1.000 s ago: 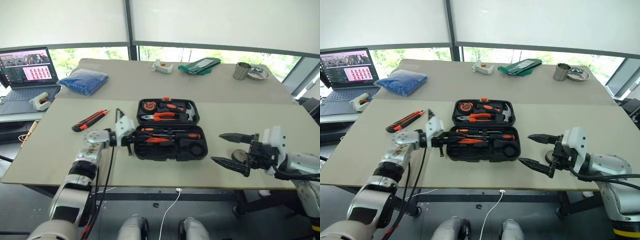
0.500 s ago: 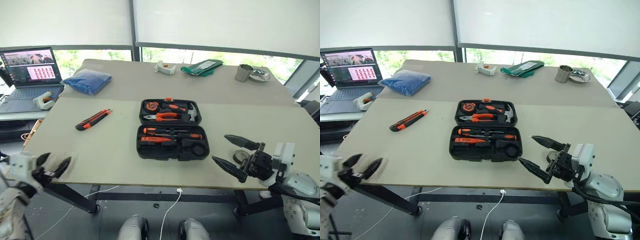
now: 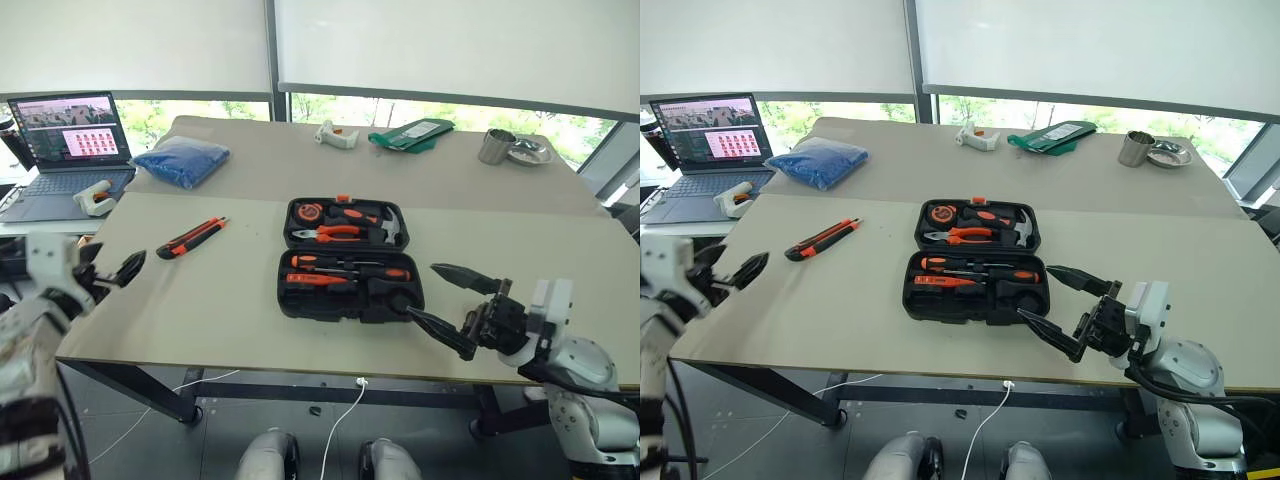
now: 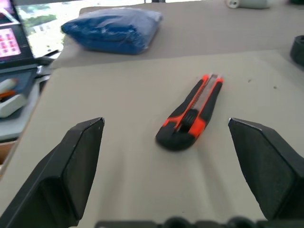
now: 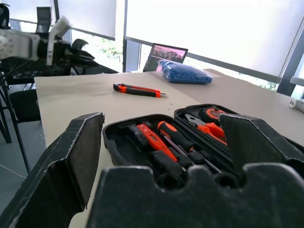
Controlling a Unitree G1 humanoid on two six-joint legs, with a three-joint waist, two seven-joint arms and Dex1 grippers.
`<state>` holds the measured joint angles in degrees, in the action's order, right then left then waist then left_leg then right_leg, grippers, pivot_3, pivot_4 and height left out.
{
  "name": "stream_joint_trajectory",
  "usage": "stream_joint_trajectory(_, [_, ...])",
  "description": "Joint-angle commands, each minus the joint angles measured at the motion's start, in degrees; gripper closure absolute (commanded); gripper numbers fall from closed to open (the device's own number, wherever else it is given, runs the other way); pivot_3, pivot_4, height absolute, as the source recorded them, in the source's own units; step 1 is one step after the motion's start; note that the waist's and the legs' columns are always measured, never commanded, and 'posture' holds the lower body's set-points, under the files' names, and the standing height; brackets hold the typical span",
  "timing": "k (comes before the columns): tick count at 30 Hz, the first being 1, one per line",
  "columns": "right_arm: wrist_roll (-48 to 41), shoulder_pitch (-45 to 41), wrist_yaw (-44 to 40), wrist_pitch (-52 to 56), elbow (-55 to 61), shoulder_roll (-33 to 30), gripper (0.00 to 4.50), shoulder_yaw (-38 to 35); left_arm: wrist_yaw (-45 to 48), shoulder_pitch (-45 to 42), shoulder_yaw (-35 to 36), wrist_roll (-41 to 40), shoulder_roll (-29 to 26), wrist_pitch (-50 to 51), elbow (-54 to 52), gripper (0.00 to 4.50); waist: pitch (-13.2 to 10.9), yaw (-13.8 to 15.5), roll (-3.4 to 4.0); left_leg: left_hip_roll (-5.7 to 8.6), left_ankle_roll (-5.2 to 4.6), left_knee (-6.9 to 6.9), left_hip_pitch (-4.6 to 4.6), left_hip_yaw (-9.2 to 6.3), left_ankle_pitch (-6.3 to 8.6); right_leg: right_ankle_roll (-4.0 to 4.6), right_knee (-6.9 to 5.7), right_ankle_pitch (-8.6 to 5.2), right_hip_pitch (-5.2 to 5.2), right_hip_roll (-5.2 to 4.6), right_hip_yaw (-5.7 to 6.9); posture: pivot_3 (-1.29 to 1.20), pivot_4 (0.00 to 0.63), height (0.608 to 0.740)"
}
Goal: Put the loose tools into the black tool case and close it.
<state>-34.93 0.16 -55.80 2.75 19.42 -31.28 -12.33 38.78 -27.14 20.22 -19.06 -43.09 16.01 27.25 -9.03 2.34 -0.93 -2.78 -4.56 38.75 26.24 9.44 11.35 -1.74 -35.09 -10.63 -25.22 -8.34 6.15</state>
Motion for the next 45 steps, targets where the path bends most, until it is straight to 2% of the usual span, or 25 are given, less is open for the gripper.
stream_joint_trajectory(1, [-0.1, -1.0, 1.9, 0.1, 2.9, -0.5, 0.00, -0.9, 0.2, -12.1, -5.9, 6.8, -0.6, -5.1, 15.1, 0.03, 0.0, -0.2, -0.04, 0.00, 0.05, 0.02, 0.03, -0.01, -0.03, -0.02, -0.02, 0.05, -0.01, 0.03, 0.04, 0.00, 0.150, 0.740])
stream_joint_trajectory(5, [0.0, -0.6, 3.4, 0.6, 4.1, -1.0, 0.00, -1.5, -1.5, -24.4, -10.3, 12.0, 1.7, -10.4, 33.0, 0.03, 0.0, -0.6, -0.08, 0.00, 0.10, 0.02, 0.12, 0.05, -0.11, 0.00, -0.02, 0.09, 0.17, 0.08, 0.03, 0.00, 0.150, 0.740])
stream_joint_trajectory(7, [-0.1, 0.0, 4.1, 0.8, 4.9, -1.4, 0.00, -1.9, -1.5, -28.1, -11.7, 13.9, 3.3, -12.8, 38.7, 0.03, 0.0, -0.9, -0.08, 0.03, 0.07, 0.02, 0.12, 0.05, -0.12, -0.06, -0.04, 0.05, 0.19, 0.08, 0.03, 0.00, 0.150, 0.740])
stream_joint_trajectory(15, [-1.5, 3.3, 6.6, 3.1, 9.2, -3.4, 0.00, -4.2, -4.4, -32.8, -14.4, 19.1, 7.6, -13.2, 47.9, 0.03, -0.1, -1.7, -0.20, -0.02, -0.10, 0.08, 0.13, -0.02, -0.03, -0.17, -0.13, -0.02, 0.18, 0.08, 0.03, 0.00, 0.150, 0.740])
stream_joint_trajectory(18, [-2.1, 4.6, 7.2, 4.0, 10.8, -4.0, 0.00, -5.2, -4.5, -32.5, -14.3, 19.8, 8.3, -12.3, 48.8, 0.78, -0.1, -1.7, -0.20, -0.03, -0.11, 0.11, 0.12, -0.03, -0.02, -0.18, -0.15, -0.03, 0.18, 0.07, 0.02, 0.00, 0.150, 0.740])
stream_joint_trajectory(21, [-2.4, 5.8, 7.6, 4.5, 11.9, -4.1, 0.00, -6.2, -5.3, -32.2, -13.6, 20.0, 8.5, -13.2, 48.9, 1.97, -0.1, -1.6, -0.20, -0.02, -0.13, 0.14, 0.12, -0.03, -0.01, -0.18, -0.15, -0.03, 0.19, 0.04, 0.02, 0.00, 0.150, 0.740])
stream_joint_trajectory(26, [-2.7, 6.9, 8.0, 4.9, 12.5, -4.1, 0.00, -6.7, -4.1, -32.3, -12.5, 19.6, 8.0, -13.8, 48.7, 3.71, -0.1, -1.6, -0.20, -0.01, -0.16, 0.20, 0.11, -0.08, 0.02, -0.19, -0.15, -0.02, 0.19, 0.01, 0.02, 0.00, 0.150, 0.740])
stream_joint_trajectory(33, [-2.7, 5.5, 6.9, 4.7, 10.7, -4.0, 0.00, -5.3, 0.0, -33.2, -9.5, 17.1, 6.6, -15.6, 47.7, 3.71, -0.1, -1.6, -0.23, -0.01, -0.17, 0.21, 0.11, -0.07, 0.02, -0.19, -0.19, -0.01, 0.19, 0.01, 0.02, 0.00, 0.150, 0.740])
stream_joint_trajectory(36, [-2.8, 4.9, 6.3, 4.7, 9.9, -3.9, 0.00, -4.8, 1.2, -33.5, -7.6, 15.9, 5.6, -16.7, 46.9, 2.99, -0.1, -1.7, -0.26, -0.01, -0.17, 0.21, 0.12, -0.07, 0.02, -0.18, -0.18, -0.01, 0.19, 0.01, 0.02, 0.00, 0.150, 0.740])
stream_joint_trajectory(43, [-2.8, 5.0, 5.2, 4.7, 9.1, -3.5, 0.00, -4.1, 1.6, -31.5, -5.7, 14.7, 3.7, -19.0, 45.7, 0.46, -0.1, -1.7, -0.26, -0.01, -0.18, 0.21, 0.12, -0.07, 0.01, -0.16, -0.20, 0.00, 0.19, 0.01, 0.02, 0.00, 0.150, 0.740])
stream_joint_trajectory(44, [-2.8, 4.9, 5.1, 4.7, 9.0, -3.5, 0.00, -3.9, 1.2, -30.7, -6.5, 15.6, 3.4, -19.2, 45.8, 0.15, -0.1, -1.7, -0.26, -0.01, -0.18, 0.21, 0.12, -0.07, 0.01, -0.16, -0.20, 0.00, 0.20, 0.01, 0.02, 0.00, 0.150, 0.740])
stream_joint_trajectory(45, [-2.8, 4.8, 5.0, 4.8, 8.9, -3.5, 0.00, -3.8, 1.1, -30.0, -7.3, 16.4, 3.2, -19.5, 45.8, 0.02, -0.1, -1.7, -0.26, -0.01, -0.18, 0.21, 0.12, -0.07, 0.01, -0.16, -0.20, 0.00, 0.20, 0.01, 0.02, 0.00, 0.150, 0.740])
